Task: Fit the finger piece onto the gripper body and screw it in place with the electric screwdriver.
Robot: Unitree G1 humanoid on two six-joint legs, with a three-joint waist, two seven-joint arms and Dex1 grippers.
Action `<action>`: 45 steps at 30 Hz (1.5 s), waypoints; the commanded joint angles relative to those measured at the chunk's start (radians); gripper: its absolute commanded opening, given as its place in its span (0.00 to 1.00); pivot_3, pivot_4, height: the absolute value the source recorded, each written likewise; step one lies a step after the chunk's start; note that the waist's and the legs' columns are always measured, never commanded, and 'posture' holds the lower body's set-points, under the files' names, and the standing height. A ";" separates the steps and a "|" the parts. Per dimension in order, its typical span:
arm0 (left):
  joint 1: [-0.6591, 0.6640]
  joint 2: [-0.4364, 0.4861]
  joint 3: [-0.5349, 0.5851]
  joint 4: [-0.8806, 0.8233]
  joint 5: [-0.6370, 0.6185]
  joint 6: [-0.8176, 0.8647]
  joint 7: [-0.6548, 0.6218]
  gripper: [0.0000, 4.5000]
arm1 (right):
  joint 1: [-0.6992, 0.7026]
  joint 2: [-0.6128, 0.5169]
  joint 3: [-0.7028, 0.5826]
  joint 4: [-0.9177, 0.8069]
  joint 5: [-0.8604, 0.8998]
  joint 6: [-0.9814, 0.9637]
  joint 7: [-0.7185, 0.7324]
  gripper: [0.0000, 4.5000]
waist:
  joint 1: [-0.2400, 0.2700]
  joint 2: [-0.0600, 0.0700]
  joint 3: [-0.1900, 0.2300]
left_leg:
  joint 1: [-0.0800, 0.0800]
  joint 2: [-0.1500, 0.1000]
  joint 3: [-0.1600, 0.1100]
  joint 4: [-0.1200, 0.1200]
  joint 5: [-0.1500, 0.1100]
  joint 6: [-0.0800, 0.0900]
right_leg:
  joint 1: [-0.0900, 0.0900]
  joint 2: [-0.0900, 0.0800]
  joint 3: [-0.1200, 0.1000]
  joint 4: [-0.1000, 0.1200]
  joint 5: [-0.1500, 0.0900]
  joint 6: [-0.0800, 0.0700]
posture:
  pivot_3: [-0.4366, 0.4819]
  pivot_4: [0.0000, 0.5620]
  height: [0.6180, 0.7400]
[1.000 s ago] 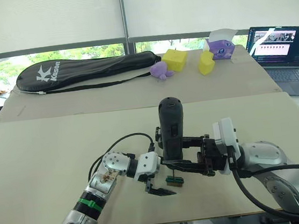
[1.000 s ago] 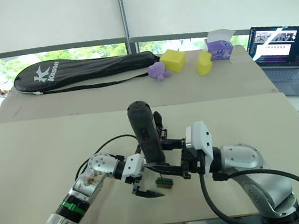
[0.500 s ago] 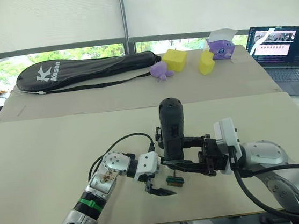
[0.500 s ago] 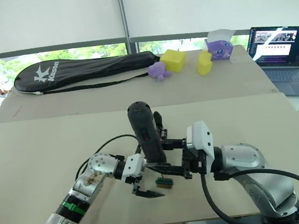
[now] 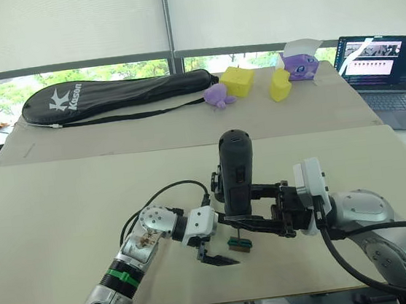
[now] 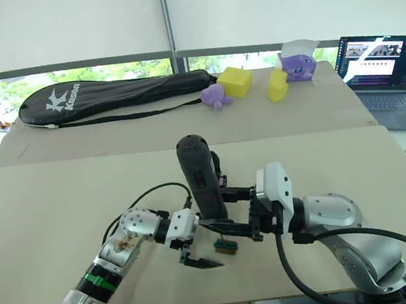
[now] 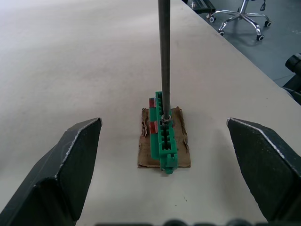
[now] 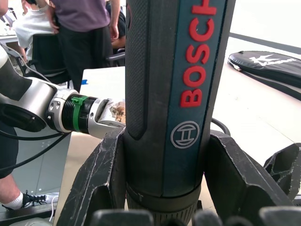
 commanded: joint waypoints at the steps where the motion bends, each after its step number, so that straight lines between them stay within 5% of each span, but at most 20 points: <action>1: -0.008 0.000 0.000 -0.012 -0.003 -0.022 0.001 1.00 | -0.004 0.000 -0.012 -0.028 0.015 -0.030 0.006 0.44 | 0.000 0.000 0.000 | 0.000 0.000 0.000 0.000 0.000 0.000 | 0.000 0.000 0.000 0.000 0.000 0.000 | 0.48 0.27 1.00; 18: 0.009 0.012 0.021 -0.036 -0.013 -0.003 0.033 1.00 | -0.007 -0.008 -0.023 -0.032 0.015 -0.045 0.020 0.44 | 0.000 0.000 0.000 | 0.000 0.000 0.000 0.000 0.000 0.000 | 0.000 0.000 0.000 0.000 0.000 0.000 | 0.48 0.27 1.00; 34: 0.151 0.246 0.274 -0.264 -0.192 0.280 0.119 1.00 | -0.148 -0.094 -0.129 -0.066 0.232 0.080 -0.059 0.44 | 0.002 0.000 0.000 | 0.000 0.000 -0.001 0.000 0.000 0.000 | 0.000 0.000 0.000 0.000 0.000 0.000 | 0.48 0.27 1.00; 39: 0.070 0.217 0.290 -0.189 -0.167 0.289 0.179 1.00 | -0.192 -0.100 -0.127 -0.049 0.255 0.097 -0.076 0.44 | 0.005 0.000 0.000 | 0.000 0.000 -0.001 0.000 0.000 0.000 | 0.000 0.000 -0.001 0.000 0.000 0.000 | 0.48 0.27 1.00; 45: 0.012 0.053 0.203 -0.078 -0.074 0.277 0.331 1.00 | -0.223 -0.094 -0.108 -0.030 0.233 0.098 -0.080 0.44 | 0.007 0.000 0.000 | 0.000 -0.001 0.000 0.000 0.000 0.000 | 0.000 0.000 -0.001 0.000 0.000 0.000 | 0.48 0.27 1.00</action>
